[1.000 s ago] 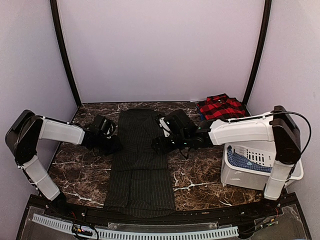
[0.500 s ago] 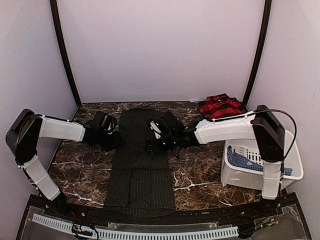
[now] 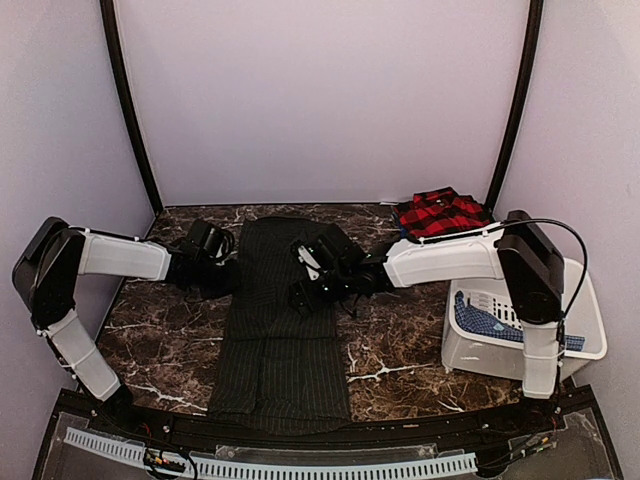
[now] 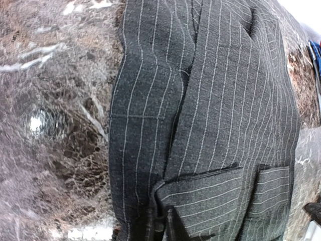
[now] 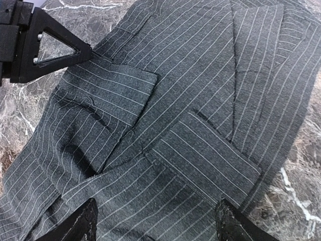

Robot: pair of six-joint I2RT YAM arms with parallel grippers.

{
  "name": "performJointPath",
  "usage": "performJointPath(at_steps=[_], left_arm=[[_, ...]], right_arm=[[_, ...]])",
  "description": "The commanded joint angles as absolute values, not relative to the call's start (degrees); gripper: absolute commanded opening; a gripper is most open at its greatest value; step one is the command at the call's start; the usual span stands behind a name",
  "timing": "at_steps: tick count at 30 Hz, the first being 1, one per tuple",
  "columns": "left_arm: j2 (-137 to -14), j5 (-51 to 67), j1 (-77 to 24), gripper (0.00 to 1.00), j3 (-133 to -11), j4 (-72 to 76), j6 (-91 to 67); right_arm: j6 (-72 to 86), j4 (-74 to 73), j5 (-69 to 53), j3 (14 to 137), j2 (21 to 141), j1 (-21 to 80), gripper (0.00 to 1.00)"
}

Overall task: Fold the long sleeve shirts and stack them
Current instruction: Flatten out the crumpled shirt at the center of the board.

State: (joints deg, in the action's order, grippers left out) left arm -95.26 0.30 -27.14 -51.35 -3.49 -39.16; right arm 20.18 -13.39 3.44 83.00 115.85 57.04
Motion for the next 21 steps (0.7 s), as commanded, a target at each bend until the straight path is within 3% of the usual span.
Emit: performJointPath(at_steps=[1,3,15,21], left_arm=[[-94.38,2.13,-26.81,0.04,-52.00,-4.07,-38.25],[-93.33,2.02,-26.81,0.00,-51.87,-4.12,-38.20],[-86.65,1.49,-26.81,0.00,-51.08,-5.56,-38.46],[-86.39,1.59,-26.81,0.00,-50.80,-5.59,-38.63]], right_arm=[[20.13,-14.05,2.20,86.39,118.48,56.82,0.77],[20.15,-15.09,2.32,88.05,119.79,56.82,0.77],[21.80,-26.39,9.11,101.05,130.20,57.82,0.72],[21.88,-29.35,12.49,102.81,132.05,58.12,0.60]])
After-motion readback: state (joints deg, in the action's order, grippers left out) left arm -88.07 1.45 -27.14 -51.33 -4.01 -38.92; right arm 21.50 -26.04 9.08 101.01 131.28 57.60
